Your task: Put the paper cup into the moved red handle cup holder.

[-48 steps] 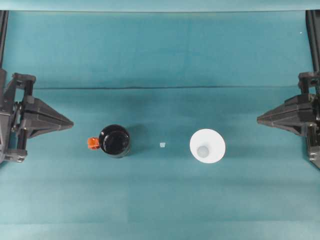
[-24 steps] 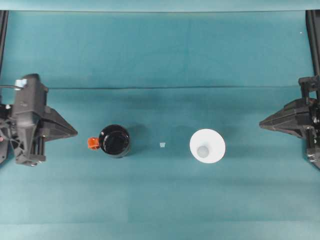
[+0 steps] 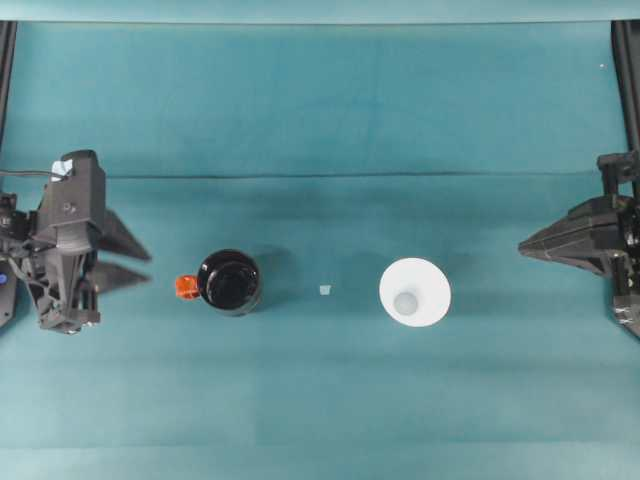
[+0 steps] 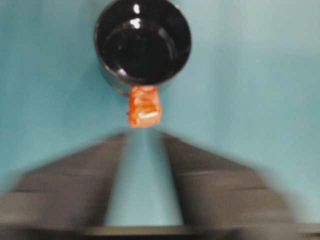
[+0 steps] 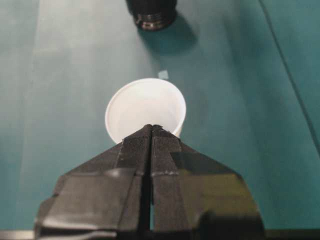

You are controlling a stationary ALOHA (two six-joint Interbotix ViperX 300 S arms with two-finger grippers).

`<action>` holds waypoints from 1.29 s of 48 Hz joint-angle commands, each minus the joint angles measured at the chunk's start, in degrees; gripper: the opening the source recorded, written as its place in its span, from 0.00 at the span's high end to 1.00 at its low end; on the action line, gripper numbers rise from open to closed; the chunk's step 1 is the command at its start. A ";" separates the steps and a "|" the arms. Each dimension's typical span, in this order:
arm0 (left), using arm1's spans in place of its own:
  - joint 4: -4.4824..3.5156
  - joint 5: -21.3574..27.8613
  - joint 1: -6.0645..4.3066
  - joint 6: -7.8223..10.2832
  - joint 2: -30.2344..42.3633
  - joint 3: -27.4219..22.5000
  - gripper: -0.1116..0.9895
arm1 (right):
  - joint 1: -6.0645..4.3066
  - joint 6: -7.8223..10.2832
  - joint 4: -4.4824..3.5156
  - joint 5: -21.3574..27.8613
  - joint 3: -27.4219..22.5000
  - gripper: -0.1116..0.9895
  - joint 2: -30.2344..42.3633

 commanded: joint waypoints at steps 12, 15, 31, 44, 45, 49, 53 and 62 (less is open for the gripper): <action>0.09 -1.23 0.09 -0.97 4.66 -1.49 0.02 | -0.09 1.05 0.09 -0.26 -1.23 0.99 0.79; 0.09 -1.23 0.00 -0.88 5.27 -1.85 0.01 | -0.18 1.14 0.09 -0.18 -1.23 0.99 0.79; 0.09 -2.81 0.35 -0.88 11.16 -3.08 0.01 | -0.09 1.05 0.09 -0.26 -1.23 0.99 0.79; 0.09 -2.90 0.97 -0.97 18.63 -6.50 0.01 | -0.18 1.14 0.09 -0.18 -1.14 0.99 0.70; 0.18 -2.99 0.97 -0.97 19.25 -6.68 0.01 | -0.09 1.14 0.09 -0.18 -1.14 0.99 0.79; 0.09 -2.99 1.14 -0.97 21.62 -7.56 0.01 | -0.18 1.05 0.18 -0.18 -1.23 0.99 0.70; 0.09 -2.90 1.14 -1.05 23.38 -8.17 0.01 | -0.09 1.05 0.09 -0.18 -1.23 0.99 0.70; 0.09 -2.90 1.14 -1.58 25.84 -8.53 0.01 | -0.09 1.05 0.09 -0.18 -1.14 0.99 0.70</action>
